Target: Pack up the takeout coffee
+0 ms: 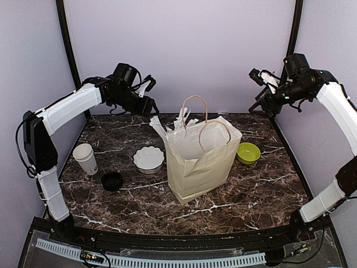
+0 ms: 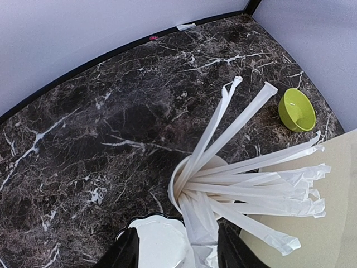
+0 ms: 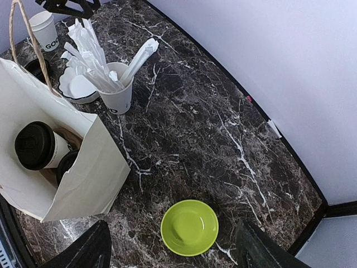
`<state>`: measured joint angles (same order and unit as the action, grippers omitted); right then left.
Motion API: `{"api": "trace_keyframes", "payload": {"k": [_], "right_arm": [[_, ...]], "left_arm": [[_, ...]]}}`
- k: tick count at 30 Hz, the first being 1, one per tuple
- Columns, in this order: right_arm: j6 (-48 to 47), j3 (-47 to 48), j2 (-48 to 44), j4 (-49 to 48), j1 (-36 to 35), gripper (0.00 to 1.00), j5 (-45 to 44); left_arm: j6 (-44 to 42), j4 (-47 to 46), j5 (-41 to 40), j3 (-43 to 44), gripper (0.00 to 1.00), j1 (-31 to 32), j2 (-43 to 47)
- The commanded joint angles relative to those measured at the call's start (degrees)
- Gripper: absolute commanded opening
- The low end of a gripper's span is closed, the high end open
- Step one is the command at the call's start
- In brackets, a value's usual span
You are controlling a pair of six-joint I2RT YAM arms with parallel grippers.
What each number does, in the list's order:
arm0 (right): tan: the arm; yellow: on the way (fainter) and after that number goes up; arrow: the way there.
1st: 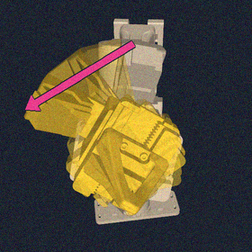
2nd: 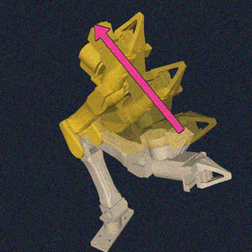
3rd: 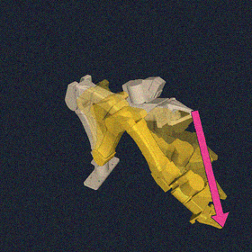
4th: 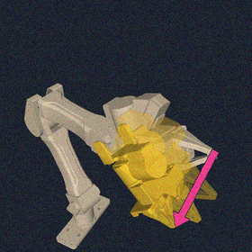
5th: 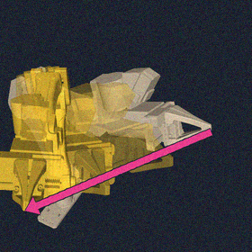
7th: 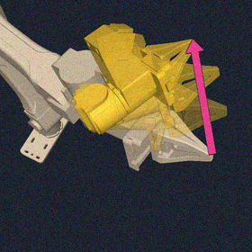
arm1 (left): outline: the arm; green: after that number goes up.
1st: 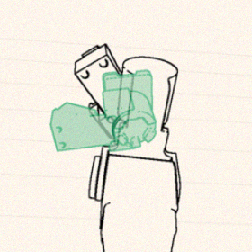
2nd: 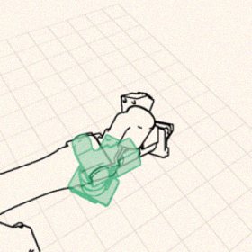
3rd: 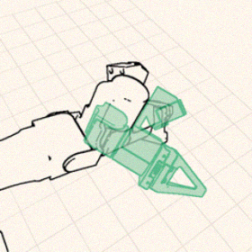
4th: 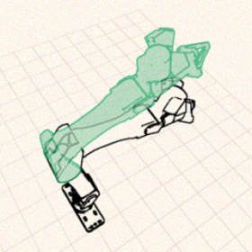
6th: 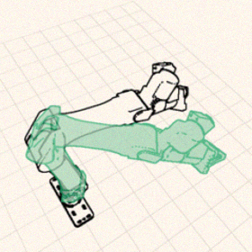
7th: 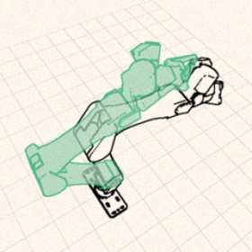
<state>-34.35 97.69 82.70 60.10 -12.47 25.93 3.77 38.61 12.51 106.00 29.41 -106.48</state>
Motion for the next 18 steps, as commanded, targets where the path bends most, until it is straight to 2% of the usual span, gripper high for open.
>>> {"api": "trace_keyframes", "payload": {"k": [1, 10, 18], "right_arm": [[1.07, -0.56, -1.27, -3.67, 0.26, 0.77, 1.23], [0.69, -1.69, -0.71, -4.15, 0.25, 0.76, 1.49], [0.29, -1.87, -0.57, -4.26, 0.25, 0.77, 1.54]], "left_arm": [[-0.84, 2.29, 4.74, 3.28, 0.49, -0.40, -0.12], [-0.86, 3.66, 6.78, 6.45, 0.32, -0.42, -3.02], [-0.84, 5.79, 7.77, 8.56, 0.35, -0.40, -3.79]]}}
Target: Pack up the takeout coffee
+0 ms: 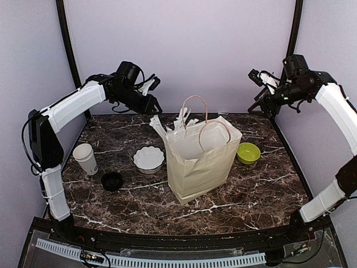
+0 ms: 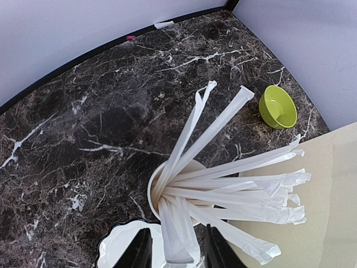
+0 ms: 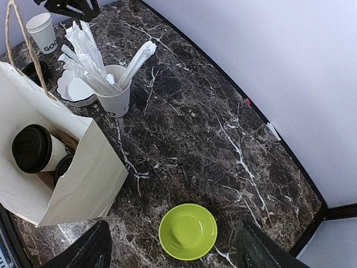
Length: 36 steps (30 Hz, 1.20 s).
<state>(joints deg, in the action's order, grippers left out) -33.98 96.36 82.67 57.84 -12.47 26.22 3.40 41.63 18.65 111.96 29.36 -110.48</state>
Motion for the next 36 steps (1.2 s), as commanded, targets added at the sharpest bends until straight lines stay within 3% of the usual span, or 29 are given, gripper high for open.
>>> {"api": "trace_keyframes", "payload": {"k": [1, 3, 5, 22, 36], "right_arm": [[-0.12, -0.48, -0.39, -2.00, 0.25, 0.76, 1.35], [0.03, -0.25, -0.09, -1.95, 0.25, 0.76, 1.82], [0.07, -0.05, 0.14, -1.95, 0.25, 0.76, 2.19], [0.03, -0.85, 0.82, -2.65, 0.25, 0.76, 3.16], [-0.47, 0.06, 1.34, -2.50, 0.25, 0.76, 2.63]], "left_arm": [[-0.48, 3.57, 1.86, 2.80, 0.38, -0.36, 0.06], [-0.61, 4.39, 1.75, 3.26, 0.44, -0.36, -0.16], [-0.84, 4.92, 1.29, 3.34, 0.44, -0.36, -0.24], [-0.79, 6.54, 2.06, 6.14, 0.13, -0.36, -1.71], [-1.72, 10.18, 2.50, 13.47, 0.00, -0.36, -1.77]]}}
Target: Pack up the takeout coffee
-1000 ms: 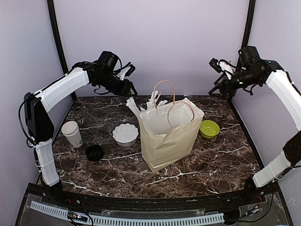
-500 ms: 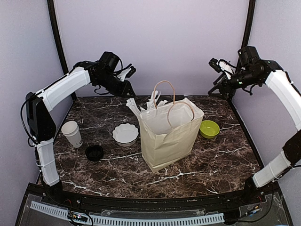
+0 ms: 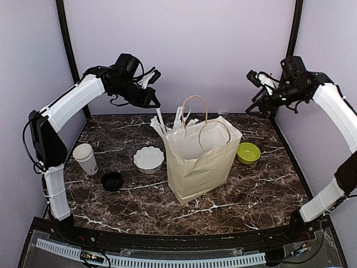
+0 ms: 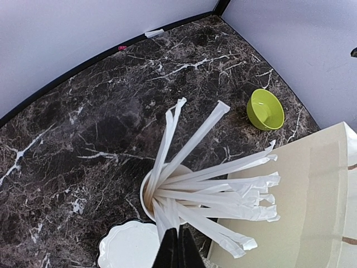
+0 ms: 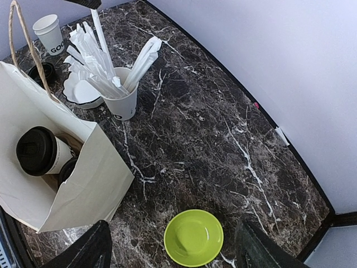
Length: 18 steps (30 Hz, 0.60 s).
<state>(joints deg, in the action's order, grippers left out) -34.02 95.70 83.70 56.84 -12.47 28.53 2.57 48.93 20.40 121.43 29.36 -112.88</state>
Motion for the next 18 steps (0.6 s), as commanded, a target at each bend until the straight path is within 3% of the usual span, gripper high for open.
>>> {"api": "trace_keyframes", "payload": {"k": [1, 5, 18], "right_arm": [[-0.55, 1.06, 0.46, -1.35, 0.24, 0.76, 0.30], [-1.01, 2.57, 1.22, -0.40, 0.25, 0.76, 0.15], [0.47, 5.59, 3.88, -0.06, 0.25, 0.76, 1.55]], "left_arm": [[-0.89, 3.38, 0.77, 4.40, 0.00, -0.36, 0.77], [-0.34, 5.70, 1.84, 7.22, 0.00, -0.36, 2.09], [1.06, 2.93, 4.08, 2.74, 0.00, -0.37, 19.54]]}}
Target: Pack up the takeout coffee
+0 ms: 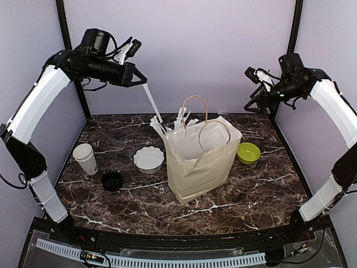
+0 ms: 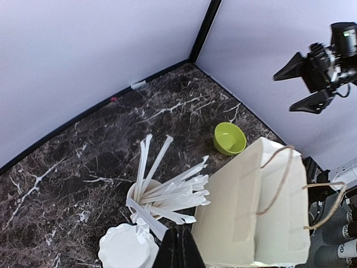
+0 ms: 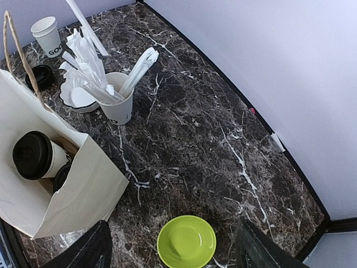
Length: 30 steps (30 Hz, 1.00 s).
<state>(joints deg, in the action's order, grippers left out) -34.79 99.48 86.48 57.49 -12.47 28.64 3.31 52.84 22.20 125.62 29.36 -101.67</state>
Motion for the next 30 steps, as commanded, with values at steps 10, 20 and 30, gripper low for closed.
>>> {"api": "trace_keyframes", "payload": {"k": [10, 20, 30], "right_arm": [[5.14, 0.70, 2.61, -3.37, 0.22, 0.74, 1.86], [6.13, -3.69, -0.29, -5.29, 0.25, 0.74, 0.55], [7.08, -5.86, -2.66, -5.98, 0.22, 0.74, 0.10]], "left_arm": [[2.58, -9.69, 10.36, -11.67, 0.00, -0.36, 24.50], [6.58, -14.23, 23.00, -17.16, 0.00, -0.31, 30.41], [12.64, -18.50, 29.15, -21.01, 0.00, 0.38, 31.03]]}}
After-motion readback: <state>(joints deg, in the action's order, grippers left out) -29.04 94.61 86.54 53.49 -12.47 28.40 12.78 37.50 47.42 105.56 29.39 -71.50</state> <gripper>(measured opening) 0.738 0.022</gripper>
